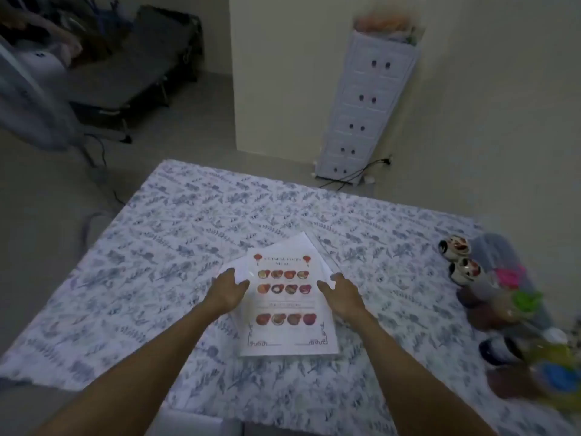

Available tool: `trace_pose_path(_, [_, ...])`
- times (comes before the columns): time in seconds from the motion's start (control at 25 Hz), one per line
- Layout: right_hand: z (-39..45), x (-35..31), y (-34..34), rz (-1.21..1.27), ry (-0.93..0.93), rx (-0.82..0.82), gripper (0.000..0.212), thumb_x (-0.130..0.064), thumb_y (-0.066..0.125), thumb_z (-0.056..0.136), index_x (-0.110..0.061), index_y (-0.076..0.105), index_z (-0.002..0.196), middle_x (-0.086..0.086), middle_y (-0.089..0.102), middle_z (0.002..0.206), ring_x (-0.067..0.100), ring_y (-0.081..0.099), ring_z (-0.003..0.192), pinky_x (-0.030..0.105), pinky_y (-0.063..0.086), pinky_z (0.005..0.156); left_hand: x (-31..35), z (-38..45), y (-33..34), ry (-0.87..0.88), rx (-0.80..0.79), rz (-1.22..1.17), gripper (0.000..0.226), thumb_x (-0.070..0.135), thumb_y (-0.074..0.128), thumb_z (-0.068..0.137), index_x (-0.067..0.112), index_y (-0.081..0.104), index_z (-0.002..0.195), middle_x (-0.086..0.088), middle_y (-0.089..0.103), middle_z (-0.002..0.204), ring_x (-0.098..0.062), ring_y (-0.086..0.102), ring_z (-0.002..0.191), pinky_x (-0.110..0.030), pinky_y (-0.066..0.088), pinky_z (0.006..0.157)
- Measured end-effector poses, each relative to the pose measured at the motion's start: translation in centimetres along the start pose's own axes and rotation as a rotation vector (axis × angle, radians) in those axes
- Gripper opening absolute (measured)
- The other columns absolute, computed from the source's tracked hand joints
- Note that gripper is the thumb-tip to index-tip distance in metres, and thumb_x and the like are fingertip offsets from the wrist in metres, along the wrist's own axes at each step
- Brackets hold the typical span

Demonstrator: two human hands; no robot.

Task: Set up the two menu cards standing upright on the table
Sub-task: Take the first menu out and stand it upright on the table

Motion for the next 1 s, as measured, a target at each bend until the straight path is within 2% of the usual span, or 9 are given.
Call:
trace_pose_path(0.08, [1.4,1.8,1.8,0.088,0.137,-0.033,0.066,-0.043,0.050,0.095,-0.004,0.031,0.144,0.018,0.043,0.147,0.034,0.046,0.131,0.035,0.040,0.100,-2.3,1.4,0.9,-0.106,-0.015,-0.116,0.065,0.030,0.049,0.097,0.002,0.024,0.150,-0.017,0.030,0.157,-0.033,0.033,0.143,-0.038,0.030,0.115])
trace_pose_path(0.16, [2.2,3.6,3.1,0.216,0.254,-0.023,0.060,-0.041,0.052,0.094,-0.003,0.038,0.138,0.018,0.050,0.140,0.035,0.052,0.125,0.034,0.043,0.098,-4.7,2.8,2.5,-0.201,-0.049,-0.282,0.061,0.029,0.054,0.094,0.002,0.034,0.146,-0.020,0.041,0.150,-0.036,0.044,0.135,-0.042,0.038,0.111])
trace_pose_path(0.24, [3.1,4.8,4.2,0.342,0.328,0.035,0.048,-0.037,0.055,0.091,-0.002,0.052,0.122,0.019,0.062,0.124,0.036,0.060,0.111,0.044,0.049,0.098,-6.3,3.9,4.0,-0.306,-0.114,-0.504,0.049,0.024,0.058,0.092,-0.003,0.049,0.132,-0.023,0.057,0.134,-0.039,0.059,0.117,-0.048,0.051,0.098])
trace_pose_path(0.32, [3.6,4.9,4.3,0.427,0.343,0.105,0.032,-0.028,0.059,0.090,-0.001,0.062,0.109,0.018,0.068,0.108,0.035,0.065,0.099,0.044,0.054,0.089,-6.5,4.4,4.7,-0.325,-0.158,-0.628,0.032,0.013,0.058,0.092,-0.006,0.059,0.117,-0.022,0.068,0.116,-0.037,0.066,0.101,-0.043,0.057,0.082])
trace_pose_path(0.48, [3.6,5.1,3.6,0.463,0.348,0.203,0.023,-0.015,0.069,0.084,-0.003,0.069,0.104,0.014,0.070,0.096,0.033,0.067,0.089,0.034,0.051,0.075,-6.4,4.5,4.5,-0.288,-0.217,-0.634,0.025,0.005,0.062,0.089,-0.006,0.064,0.111,-0.021,0.073,0.108,-0.037,0.071,0.096,-0.044,0.060,0.080])
trace_pose_path(0.6, [3.1,5.1,3.7,0.510,0.337,0.197,0.024,-0.011,0.073,0.081,-0.004,0.071,0.104,0.015,0.073,0.096,0.034,0.070,0.087,0.038,0.056,0.078,-6.3,4.1,3.6,-0.252,-0.228,-0.634,0.025,0.004,0.062,0.088,-0.008,0.061,0.110,-0.021,0.073,0.101,-0.031,0.072,0.083,-0.029,0.059,0.055])
trace_pose_path(0.68, [2.8,4.8,3.4,0.550,0.325,0.178,0.025,-0.010,0.073,0.080,-0.004,0.071,0.104,0.015,0.074,0.096,0.034,0.071,0.087,0.043,0.058,0.082,-5.7,3.3,2.8,-0.207,-0.231,-0.634,0.025,0.004,0.062,0.089,-0.007,0.058,0.111,-0.021,0.072,0.101,-0.028,0.070,0.079,-0.024,0.054,0.047])
trace_pose_path(0.84, [1.9,3.8,2.3,0.610,0.281,0.093,0.029,-0.007,0.076,0.078,-0.001,0.070,0.106,0.017,0.075,0.097,0.033,0.073,0.085,0.050,0.059,0.084,-3.9,1.1,1.6,-0.121,-0.288,-0.677,0.016,0.007,0.062,0.089,0.003,0.052,0.102,-0.021,0.073,0.105,-0.029,0.071,0.081,-0.025,0.055,0.049])
trace_pose_path(1.0, [0.3,3.9,0.0,0.622,0.236,0.036,0.034,-0.006,0.075,0.079,0.000,0.063,0.110,0.015,0.073,0.102,0.031,0.072,0.091,0.048,0.058,0.085,-1.5,-1.3,1.7,0.001,-0.315,-0.694,0.015,0.007,0.064,0.088,0.006,0.051,0.096,-0.017,0.076,0.099,-0.031,0.074,0.085,-0.036,0.062,0.066])
Point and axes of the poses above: each hand's wrist, its own z-axis towards the middle knuckle, its own y-axis out of the palm, x = y × z, the point moved 9 cm from there along z, towards the middle knuckle
